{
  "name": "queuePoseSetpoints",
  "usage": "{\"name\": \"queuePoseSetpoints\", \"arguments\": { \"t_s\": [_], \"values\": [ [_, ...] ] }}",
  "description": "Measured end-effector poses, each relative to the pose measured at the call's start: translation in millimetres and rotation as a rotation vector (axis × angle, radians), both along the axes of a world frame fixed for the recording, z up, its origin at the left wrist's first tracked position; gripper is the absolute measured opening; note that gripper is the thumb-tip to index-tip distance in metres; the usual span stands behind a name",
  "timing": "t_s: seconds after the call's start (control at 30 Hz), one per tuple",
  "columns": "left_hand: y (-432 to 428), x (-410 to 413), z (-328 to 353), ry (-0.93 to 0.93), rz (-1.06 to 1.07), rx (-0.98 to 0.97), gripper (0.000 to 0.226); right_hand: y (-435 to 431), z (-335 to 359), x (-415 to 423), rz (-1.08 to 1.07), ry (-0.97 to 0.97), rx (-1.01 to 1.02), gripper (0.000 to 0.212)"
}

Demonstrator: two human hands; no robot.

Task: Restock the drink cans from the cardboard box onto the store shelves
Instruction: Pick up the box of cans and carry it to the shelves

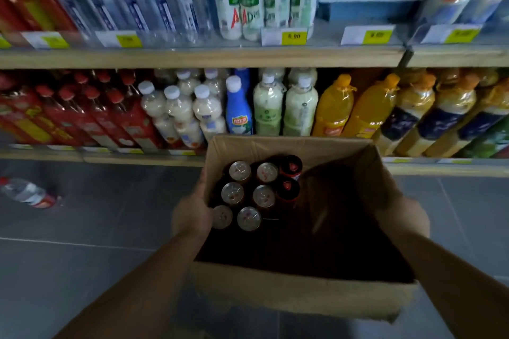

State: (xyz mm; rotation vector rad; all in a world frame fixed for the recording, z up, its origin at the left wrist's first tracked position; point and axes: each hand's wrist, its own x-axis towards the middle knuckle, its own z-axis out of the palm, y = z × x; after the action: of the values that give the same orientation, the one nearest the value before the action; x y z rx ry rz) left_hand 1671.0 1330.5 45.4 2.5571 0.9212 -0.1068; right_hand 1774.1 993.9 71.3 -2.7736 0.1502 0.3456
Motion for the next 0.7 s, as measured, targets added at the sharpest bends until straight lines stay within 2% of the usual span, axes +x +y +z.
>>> {"name": "queuePoseSetpoints", "arguments": {
  "t_s": [0.1,0.23,0.4,0.53,0.7],
  "values": [
    [3.7,2.1,-39.4,-0.009,0.015,-0.021,0.074,4.1,-45.8,5.7,-0.006,0.002,0.015,0.060],
    [5.4,3.4,-80.9,0.003,0.001,0.008,0.078,7.8,-84.7,9.8,0.039,-0.013,0.037,0.073],
    [5.5,4.3,-121.8,0.033,0.034,0.016,0.081,12.7,-123.3,8.9,0.009,-0.023,0.027,0.068],
    [-0.5,-3.5,-151.1,-0.008,0.061,-0.021,0.082,5.0,-152.4,4.6,-0.007,-0.021,0.032,0.075],
    [-4.1,-14.0,-164.6,0.054,0.022,0.034,0.080,3.5,-174.4,-12.2,-0.017,-0.009,0.037,0.062]
  ]
}}
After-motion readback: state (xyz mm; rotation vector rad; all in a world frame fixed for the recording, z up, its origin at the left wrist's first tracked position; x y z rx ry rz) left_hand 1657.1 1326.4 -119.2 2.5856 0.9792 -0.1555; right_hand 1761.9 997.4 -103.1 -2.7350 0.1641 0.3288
